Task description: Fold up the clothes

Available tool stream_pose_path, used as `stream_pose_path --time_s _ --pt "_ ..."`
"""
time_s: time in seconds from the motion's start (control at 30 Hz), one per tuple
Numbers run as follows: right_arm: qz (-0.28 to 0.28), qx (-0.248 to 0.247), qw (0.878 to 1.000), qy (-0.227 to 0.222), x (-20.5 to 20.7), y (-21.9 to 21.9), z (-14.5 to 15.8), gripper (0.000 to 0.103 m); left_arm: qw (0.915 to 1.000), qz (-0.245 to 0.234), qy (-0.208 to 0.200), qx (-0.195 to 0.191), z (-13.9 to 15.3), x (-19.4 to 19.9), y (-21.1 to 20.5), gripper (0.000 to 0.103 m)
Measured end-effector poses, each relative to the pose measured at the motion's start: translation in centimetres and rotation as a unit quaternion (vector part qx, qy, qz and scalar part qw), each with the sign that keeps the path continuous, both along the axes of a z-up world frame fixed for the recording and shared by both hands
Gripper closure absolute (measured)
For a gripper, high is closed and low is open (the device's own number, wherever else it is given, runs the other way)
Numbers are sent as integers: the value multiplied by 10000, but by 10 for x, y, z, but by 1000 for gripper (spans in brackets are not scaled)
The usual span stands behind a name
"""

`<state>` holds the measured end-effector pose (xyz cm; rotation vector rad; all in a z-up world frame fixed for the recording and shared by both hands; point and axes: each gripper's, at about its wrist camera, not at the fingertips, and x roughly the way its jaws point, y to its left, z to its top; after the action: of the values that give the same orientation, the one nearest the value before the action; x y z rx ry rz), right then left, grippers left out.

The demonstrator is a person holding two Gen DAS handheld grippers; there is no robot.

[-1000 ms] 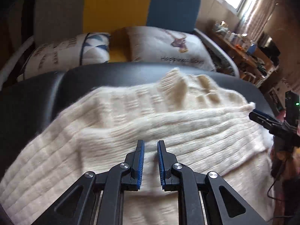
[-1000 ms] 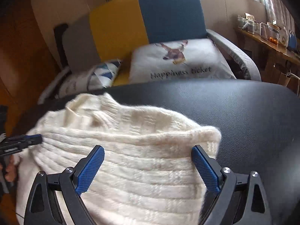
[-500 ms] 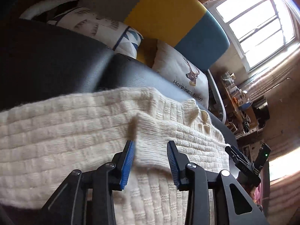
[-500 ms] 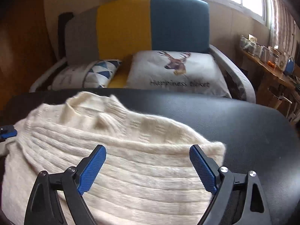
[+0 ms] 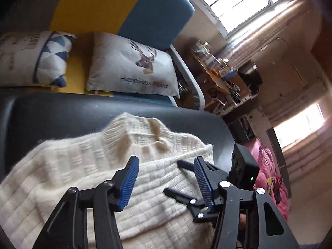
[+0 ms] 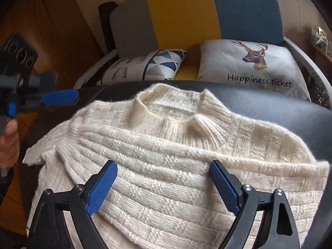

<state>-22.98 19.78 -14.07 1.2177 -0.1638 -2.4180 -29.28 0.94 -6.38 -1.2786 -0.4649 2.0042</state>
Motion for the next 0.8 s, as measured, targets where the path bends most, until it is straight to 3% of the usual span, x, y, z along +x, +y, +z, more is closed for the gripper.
stream_pose_path --time_s 0.2,0.47,0.5,0.57,0.6,0.63,0.7,0.8 --pt "-10 -457 9988 160 6 14 -11 10 9965 -497 -626 -263 -39 -67 75 45" --pt "-18 -776 9968 197 7 21 -14 10 9899 -1055 -833 -446 -72 -83 113 48" --pt "-22 -817 9965 199 7 22 -14 10 9893 -1108 -834 -461 -74 -83 117 50" --pt "-27 -881 9959 203 7 23 -15 10 9885 -1231 -603 -632 -75 -81 127 71" --pt "-29 -894 9958 208 7 23 -15 10 9878 -1293 -488 -718 -75 -80 131 94" --pt "-32 -900 9957 216 7 23 -15 10 9896 -1309 -318 -498 -67 -77 131 100" --pt "-40 -883 9958 245 8 22 -15 10 9913 -1311 3 -65 -50 -73 130 100" --pt "-64 -797 9965 247 7 20 -16 10 9920 -1185 117 -415 -56 -76 136 100"
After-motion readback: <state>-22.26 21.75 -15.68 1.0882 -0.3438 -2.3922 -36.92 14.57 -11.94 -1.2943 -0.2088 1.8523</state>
